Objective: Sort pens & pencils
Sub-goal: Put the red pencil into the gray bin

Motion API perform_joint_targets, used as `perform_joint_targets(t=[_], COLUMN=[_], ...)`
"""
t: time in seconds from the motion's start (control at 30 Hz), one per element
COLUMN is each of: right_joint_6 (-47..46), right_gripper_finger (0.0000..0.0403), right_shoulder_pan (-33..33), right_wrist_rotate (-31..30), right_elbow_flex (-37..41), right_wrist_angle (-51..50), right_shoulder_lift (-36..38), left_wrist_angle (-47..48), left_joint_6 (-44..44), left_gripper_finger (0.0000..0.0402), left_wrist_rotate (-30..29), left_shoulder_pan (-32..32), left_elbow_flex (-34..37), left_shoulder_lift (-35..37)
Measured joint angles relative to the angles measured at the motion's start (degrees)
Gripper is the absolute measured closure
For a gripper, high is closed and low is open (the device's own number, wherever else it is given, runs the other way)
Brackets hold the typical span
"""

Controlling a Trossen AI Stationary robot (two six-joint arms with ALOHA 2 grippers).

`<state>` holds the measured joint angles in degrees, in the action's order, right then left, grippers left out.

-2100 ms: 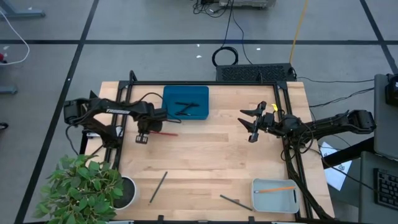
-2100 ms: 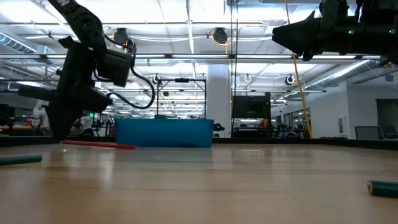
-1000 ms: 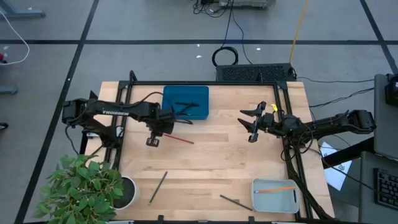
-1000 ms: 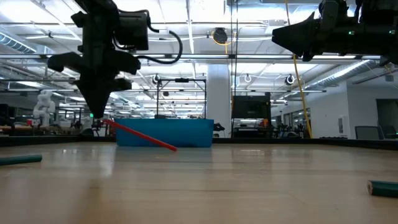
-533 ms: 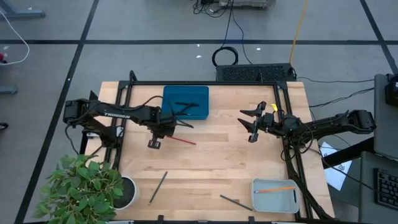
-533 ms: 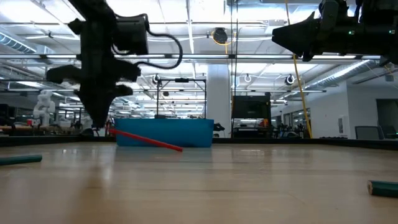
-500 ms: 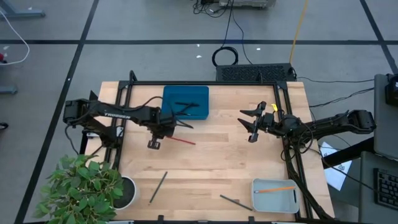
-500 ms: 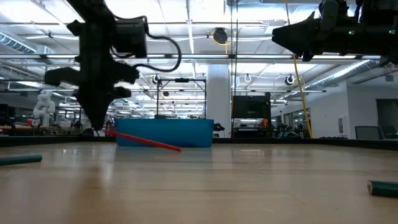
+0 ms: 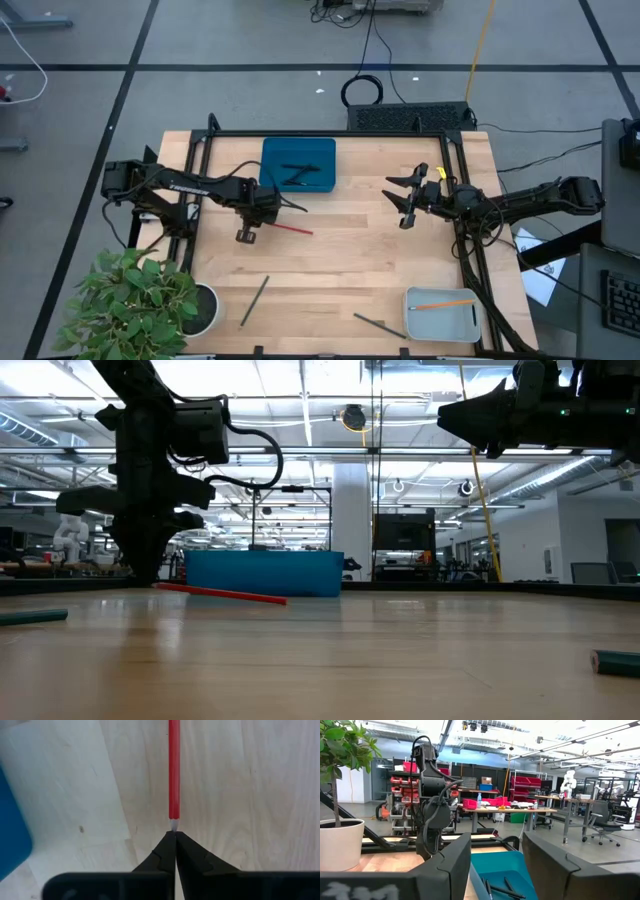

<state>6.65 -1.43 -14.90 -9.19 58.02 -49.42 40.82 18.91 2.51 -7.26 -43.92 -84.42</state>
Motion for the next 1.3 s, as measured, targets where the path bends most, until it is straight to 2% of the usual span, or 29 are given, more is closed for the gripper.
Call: perform_joint_targets(t=[0.27, 0.47, 0.7, 0.9, 1.17, 1.3], right_joint_6=[0.0, 0.0, 0.0, 0.0, 0.0, 0.0], right_gripper_finger=[0.0236, 0.0236, 0.0236, 0.0236, 0.0236, 0.0236], right_shoulder_pan=[0.0, 0.0, 0.0, 0.0, 0.0, -0.1], right_wrist_rotate=[0.0, 0.0, 0.0, 0.0, 0.0, 0.0], right_elbow_flex=[0.0, 0.0, 0.0, 0.0, 0.0, 0.0], right_wrist_angle=[0.0, 0.0, 0.0, 0.0, -0.1, -0.3], right_shoulder_lift=[0.0, 0.0, 0.0, 0.0, 0.0, 0.0], left_wrist_angle=[-0.5, -2.4, -3.1, -3.8, -4.6, -5.3], left_joint_6=[-1.1, -3.9, -6.1, -7.1, -4.9, -4.7], left_gripper_finger=[0.0316, 0.0286, 0.0284, 0.0284, 0.0284, 0.0284], left_wrist_rotate=[-1.5, 0.2, -2.6, -2.8, -3.0, -3.5], left_shoulder_pan=[0.0, 0.3, 2.1, 2.1, 2.5, 2.5], left_elbow_flex=[0.0, 0.0, 0.0, 0.0, -0.5, -0.5], left_shoulder_lift=[0.0, 0.0, 0.0, -0.3, -6.8, -7.5])
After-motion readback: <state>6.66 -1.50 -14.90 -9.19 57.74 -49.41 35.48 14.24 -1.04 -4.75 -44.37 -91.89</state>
